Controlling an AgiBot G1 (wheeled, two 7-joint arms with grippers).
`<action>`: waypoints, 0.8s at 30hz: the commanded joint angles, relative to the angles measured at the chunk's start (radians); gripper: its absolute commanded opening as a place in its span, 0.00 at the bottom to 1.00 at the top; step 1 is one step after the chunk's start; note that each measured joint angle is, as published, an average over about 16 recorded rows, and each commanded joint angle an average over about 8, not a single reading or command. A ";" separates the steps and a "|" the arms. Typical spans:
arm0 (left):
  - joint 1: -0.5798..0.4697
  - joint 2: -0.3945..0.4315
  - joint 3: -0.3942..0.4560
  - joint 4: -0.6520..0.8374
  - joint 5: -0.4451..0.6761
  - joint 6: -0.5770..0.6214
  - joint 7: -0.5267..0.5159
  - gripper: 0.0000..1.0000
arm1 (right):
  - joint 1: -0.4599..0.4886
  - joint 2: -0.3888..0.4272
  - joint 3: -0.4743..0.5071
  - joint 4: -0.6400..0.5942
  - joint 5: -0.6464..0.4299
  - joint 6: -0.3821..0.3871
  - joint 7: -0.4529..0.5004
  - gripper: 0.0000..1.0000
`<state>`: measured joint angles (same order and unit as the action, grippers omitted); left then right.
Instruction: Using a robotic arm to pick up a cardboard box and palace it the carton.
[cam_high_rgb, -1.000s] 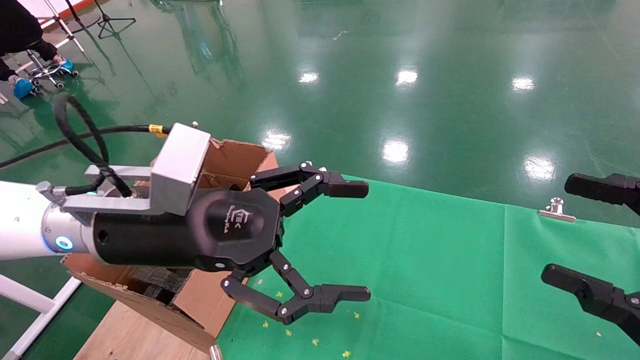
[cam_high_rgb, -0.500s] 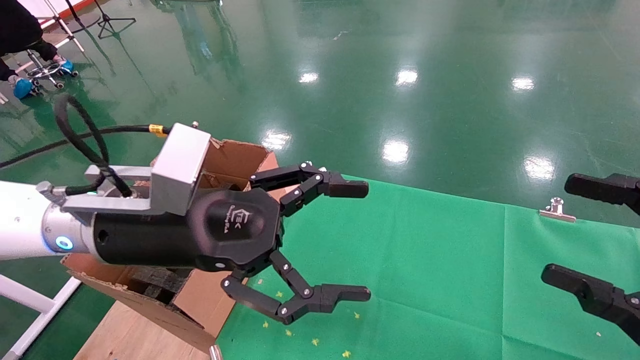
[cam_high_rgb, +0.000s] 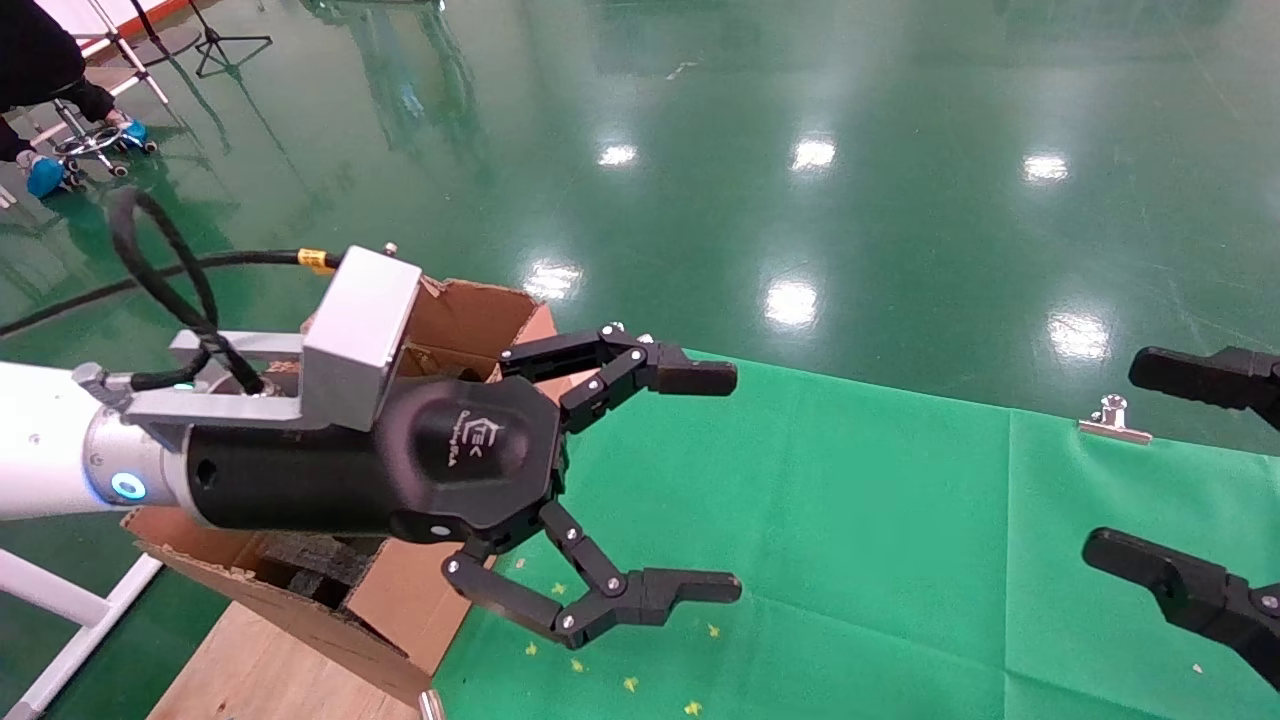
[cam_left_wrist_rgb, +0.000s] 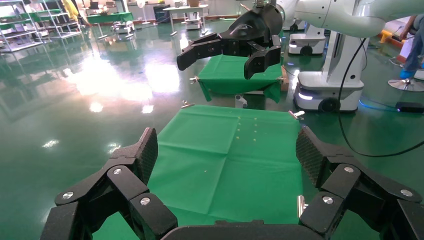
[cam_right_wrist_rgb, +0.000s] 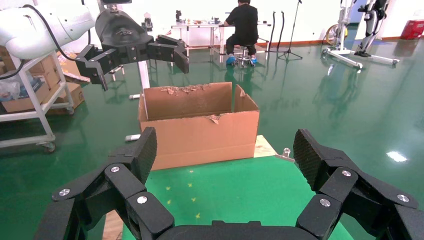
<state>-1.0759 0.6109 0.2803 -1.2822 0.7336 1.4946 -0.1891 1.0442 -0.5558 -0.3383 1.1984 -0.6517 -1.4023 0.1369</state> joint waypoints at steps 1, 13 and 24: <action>0.000 0.000 0.000 0.000 0.000 0.000 0.000 1.00 | 0.000 0.000 0.000 0.000 0.000 0.000 0.000 1.00; 0.000 0.000 0.000 0.000 0.000 0.000 0.000 1.00 | 0.000 0.000 0.000 0.000 0.000 0.000 0.000 1.00; 0.000 0.000 0.000 0.000 0.000 0.000 0.000 1.00 | 0.000 0.000 0.000 0.000 0.000 0.000 0.000 1.00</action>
<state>-1.0759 0.6109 0.2803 -1.2822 0.7336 1.4946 -0.1891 1.0442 -0.5558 -0.3383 1.1984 -0.6517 -1.4023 0.1369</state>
